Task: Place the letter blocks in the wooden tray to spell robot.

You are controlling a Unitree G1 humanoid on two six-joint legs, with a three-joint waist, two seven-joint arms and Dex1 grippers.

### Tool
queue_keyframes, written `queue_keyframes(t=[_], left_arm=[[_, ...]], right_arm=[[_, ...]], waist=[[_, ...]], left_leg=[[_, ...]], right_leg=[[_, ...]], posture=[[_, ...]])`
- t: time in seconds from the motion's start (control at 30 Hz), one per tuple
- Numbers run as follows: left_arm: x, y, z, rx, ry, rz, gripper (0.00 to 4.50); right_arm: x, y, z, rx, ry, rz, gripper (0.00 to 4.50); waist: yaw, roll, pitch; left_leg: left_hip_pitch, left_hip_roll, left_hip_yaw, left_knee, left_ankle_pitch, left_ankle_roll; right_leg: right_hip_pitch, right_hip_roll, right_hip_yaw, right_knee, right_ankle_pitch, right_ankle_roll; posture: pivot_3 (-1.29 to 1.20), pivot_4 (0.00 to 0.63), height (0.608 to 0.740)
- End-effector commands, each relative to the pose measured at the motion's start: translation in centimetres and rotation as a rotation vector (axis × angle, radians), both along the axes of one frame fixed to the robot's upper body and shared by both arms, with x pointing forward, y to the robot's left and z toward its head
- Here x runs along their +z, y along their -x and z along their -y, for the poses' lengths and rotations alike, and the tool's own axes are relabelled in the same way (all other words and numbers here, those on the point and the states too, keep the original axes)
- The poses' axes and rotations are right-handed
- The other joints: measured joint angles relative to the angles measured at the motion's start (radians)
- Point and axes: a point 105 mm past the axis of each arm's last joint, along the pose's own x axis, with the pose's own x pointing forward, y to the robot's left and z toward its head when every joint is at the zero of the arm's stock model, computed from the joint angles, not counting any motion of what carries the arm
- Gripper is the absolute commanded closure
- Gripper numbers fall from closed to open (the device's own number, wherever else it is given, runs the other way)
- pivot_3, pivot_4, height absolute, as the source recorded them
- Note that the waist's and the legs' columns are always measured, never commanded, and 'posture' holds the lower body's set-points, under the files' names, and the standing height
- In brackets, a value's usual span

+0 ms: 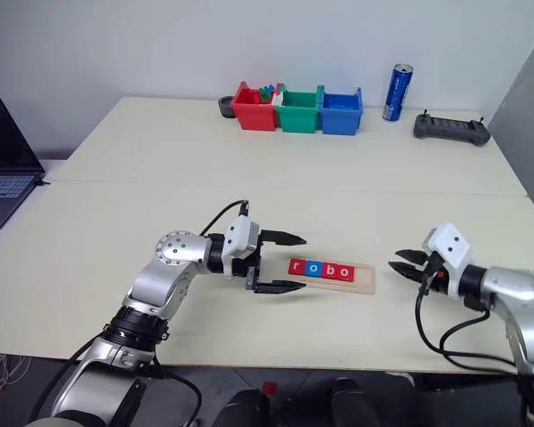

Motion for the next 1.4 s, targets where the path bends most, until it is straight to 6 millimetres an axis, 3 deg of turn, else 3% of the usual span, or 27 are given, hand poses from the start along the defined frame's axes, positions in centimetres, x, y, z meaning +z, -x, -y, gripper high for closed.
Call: queue_keyframes(t=[0.03, 0.2, 0.33, 0.77, 0.9, 1.13, 1.3, 1.4], left_arm=[[1.2, 0.1, 0.2, -0.003, 0.048, 0.023, 0.00], [1.6, 0.6, 0.7, -0.020, 0.079, 0.005, 0.00], [2.2, 0.9, 1.4, -0.034, 0.132, -0.012, 0.00], [2.2, 1.9, 3.4, -0.077, 0.165, -0.026, 0.00], [2.0, 1.9, 3.7, -0.081, 0.164, -0.023, 0.00], [1.9, 2.0, 3.8, -0.097, 0.158, -0.031, 0.00], [2.0, 2.0, 3.9, -0.101, 0.153, -0.028, 0.00], [2.0, 2.0, 3.8, -0.101, 0.149, -0.026, 0.00]], right_arm=[[0.9, 0.4, 3.4, -0.308, -0.007, 0.106, 1.80], [-0.3, 2.2, 6.9, -0.606, 0.024, 0.135, 0.04], [-0.7, 2.9, 9.1, -0.772, 0.035, 0.167, 0.01], [-0.9, 5.0, 14.8, -1.078, 0.068, 0.194, 0.01], [-1.7, 5.4, 15.0, -1.098, 0.025, 0.148, 0.01], [-3.4, 4.3, 13.7, -1.038, -0.155, 0.036, 0.01], [-3.6, 4.3, 15.7, -1.149, -0.234, 0.040, 0.01], [-3.9, 4.4, 15.9, -1.154, -0.235, 0.025, 0.01]], waist=[[0.001, 0.000, 0.000], [0.005, 0.000, 0.000], [0.002, 0.001, -0.001], [0.002, 0.003, -0.001], [0.001, 0.003, -0.002], [-0.001, 0.004, -0.002], [-0.002, 0.005, -0.003], [-0.002, 0.005, -0.003]], left_leg=[[0.000, 0.000, 0.000, 0.000, 0.000, 0.000], [0.000, 0.000, 0.001, 0.000, 0.000, 0.000], [0.001, 0.000, 0.002, 0.000, 0.000, 0.000], [0.001, 0.000, 0.002, 0.000, 0.000, 0.000], [0.001, 0.000, 0.003, -0.001, 0.000, 0.000], [0.002, 0.000, 0.003, -0.001, 0.000, 0.000], [0.002, 0.000, 0.003, -0.001, 0.000, 0.000], [0.001, 0.000, 0.003, -0.001, 0.000, 0.000]], right_leg=[[0.000, 0.000, 0.000, 0.000, 0.000, 0.000], [0.000, 0.000, 0.001, 0.000, 0.000, 0.000], [0.000, 0.001, 0.001, 0.000, 0.000, 0.000], [0.000, 0.001, 0.002, 0.000, 0.000, 0.000], [0.000, 0.001, 0.003, 0.000, 0.000, 0.000], [0.001, 0.001, 0.003, 0.000, 0.000, 0.000], [0.001, 0.001, 0.003, 0.000, 0.000, 0.000], [0.001, 0.001, 0.003, 0.000, 0.000, 0.000]], posture=[[0.00, 0.150, 0.740], [0.00, 0.150, 0.740], [0.00, 0.150, 0.740], [0.00, 0.150, 0.740], [0.00, 0.150, 0.740], [0.00, 0.150, 0.740], [0.00, 0.150, 0.740], [0.00, 0.150, 0.740]])
